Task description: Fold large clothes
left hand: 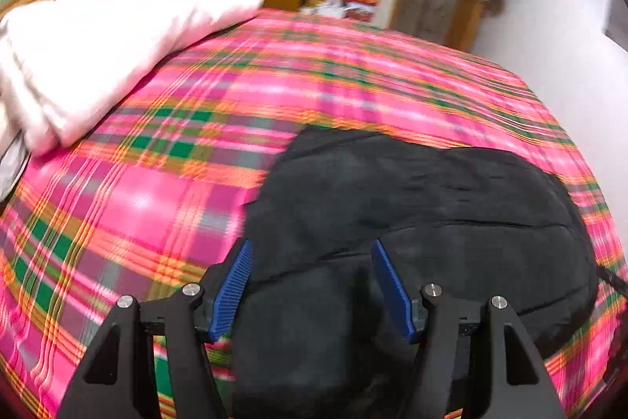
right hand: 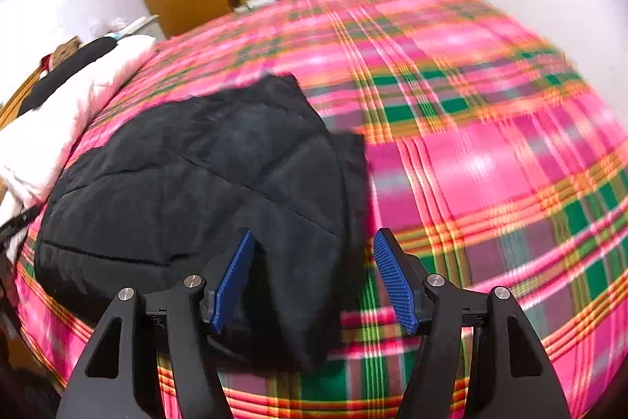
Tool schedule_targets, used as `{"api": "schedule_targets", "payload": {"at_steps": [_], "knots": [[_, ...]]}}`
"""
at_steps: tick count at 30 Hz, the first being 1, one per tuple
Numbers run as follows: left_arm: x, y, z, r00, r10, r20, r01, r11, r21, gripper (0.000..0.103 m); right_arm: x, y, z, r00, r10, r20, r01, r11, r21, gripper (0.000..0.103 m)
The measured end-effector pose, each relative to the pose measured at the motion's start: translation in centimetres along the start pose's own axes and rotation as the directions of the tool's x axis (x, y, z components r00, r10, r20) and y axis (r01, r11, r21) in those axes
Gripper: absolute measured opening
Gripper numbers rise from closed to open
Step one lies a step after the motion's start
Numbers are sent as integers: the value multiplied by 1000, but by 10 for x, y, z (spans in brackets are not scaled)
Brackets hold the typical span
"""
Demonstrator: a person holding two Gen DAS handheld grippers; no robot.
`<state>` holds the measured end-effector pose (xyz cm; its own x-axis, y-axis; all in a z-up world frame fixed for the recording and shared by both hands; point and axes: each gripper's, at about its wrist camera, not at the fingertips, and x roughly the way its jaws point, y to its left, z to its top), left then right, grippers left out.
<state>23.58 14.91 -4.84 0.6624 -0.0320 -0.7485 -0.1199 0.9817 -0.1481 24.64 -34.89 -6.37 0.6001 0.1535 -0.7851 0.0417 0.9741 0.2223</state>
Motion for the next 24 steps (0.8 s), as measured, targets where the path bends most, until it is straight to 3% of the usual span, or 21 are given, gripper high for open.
{"api": "schedule_targets", "payload": {"at_steps": [4,7,10,13,19,24], "knots": [[16,28,-10,998,-13,-65,7,996,-85,66,9,-4,-5,999,35,-23,-34,998,49,64],[13,35,-21,994,-74,-84,63,989,-136,66,-1,0,-8,997,72,-28,-71,996,51,64],[1,31,-30,992,-115,-59,107,987,-118,66,-4,4,-15,996,85,-30,-84,996,19,64],[23,29,-31,990,-99,-95,91,992,-84,69,18,-1,-18,996,72,-60,-70,997,26,68],[60,39,-23,983,-138,-117,123,984,-130,79,43,-5,-6,996,70,-63,-67,997,43,72],[80,44,-21,974,-192,-122,169,969,-178,84,63,-14,1,988,122,-90,-114,990,87,73]]}}
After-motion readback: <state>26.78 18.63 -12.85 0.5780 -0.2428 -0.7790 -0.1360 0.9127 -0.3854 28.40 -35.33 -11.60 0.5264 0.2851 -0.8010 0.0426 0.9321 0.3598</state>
